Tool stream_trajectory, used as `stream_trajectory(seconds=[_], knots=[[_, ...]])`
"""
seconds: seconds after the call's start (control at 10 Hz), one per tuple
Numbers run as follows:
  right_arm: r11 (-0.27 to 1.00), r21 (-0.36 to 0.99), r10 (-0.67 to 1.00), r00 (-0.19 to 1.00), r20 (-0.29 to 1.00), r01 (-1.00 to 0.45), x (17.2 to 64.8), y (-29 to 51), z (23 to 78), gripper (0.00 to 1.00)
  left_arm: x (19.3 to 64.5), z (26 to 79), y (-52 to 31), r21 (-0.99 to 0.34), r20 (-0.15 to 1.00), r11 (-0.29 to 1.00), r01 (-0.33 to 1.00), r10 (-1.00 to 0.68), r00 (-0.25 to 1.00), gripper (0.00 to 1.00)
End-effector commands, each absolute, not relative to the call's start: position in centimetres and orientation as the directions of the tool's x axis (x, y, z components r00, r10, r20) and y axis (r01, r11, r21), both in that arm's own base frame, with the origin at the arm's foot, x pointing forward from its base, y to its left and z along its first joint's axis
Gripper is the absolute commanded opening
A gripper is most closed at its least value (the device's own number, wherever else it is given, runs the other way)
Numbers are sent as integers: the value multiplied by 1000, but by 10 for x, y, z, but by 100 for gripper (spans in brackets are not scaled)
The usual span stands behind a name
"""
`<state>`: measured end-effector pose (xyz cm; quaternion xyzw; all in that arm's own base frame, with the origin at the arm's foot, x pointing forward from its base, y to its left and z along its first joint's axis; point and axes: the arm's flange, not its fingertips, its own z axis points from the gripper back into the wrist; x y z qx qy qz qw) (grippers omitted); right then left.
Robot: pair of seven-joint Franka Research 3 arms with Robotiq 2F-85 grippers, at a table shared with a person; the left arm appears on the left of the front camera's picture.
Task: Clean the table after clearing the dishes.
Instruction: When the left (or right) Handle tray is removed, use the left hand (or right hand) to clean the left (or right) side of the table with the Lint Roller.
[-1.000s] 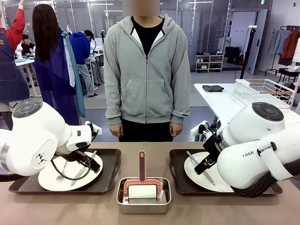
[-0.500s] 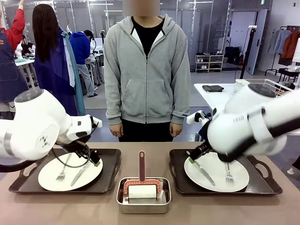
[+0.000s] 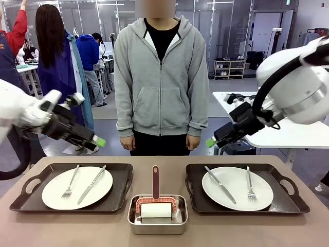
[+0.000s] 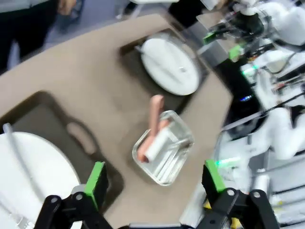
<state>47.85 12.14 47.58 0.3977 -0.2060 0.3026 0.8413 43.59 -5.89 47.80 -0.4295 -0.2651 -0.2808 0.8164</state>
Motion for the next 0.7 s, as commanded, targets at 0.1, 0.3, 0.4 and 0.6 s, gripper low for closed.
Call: stream_trajectory(seconds=[0.1, 0.3, 0.4, 0.6], knots=[[225, 821, 135, 851, 508, -525, 491, 78, 453, 100, 459, 437, 10, -798, 569, 199, 569, -63, 820, 100], [196, 865, 118, 886, 448, -463, 490, 61, 448, 100, 463, 415, 38, -860, 506, 84, 504, 8, 862, 100], [199, 867, 81, 890, 449, -456, 494, 56, 447, 100, 466, 408, 43, -873, 482, 97, 479, 12, 876, 100], [173, 841, 132, 858, 496, -513, 484, 55, 448, 100, 436, 421, 37, -836, 544, 96, 540, 10, 839, 100]])
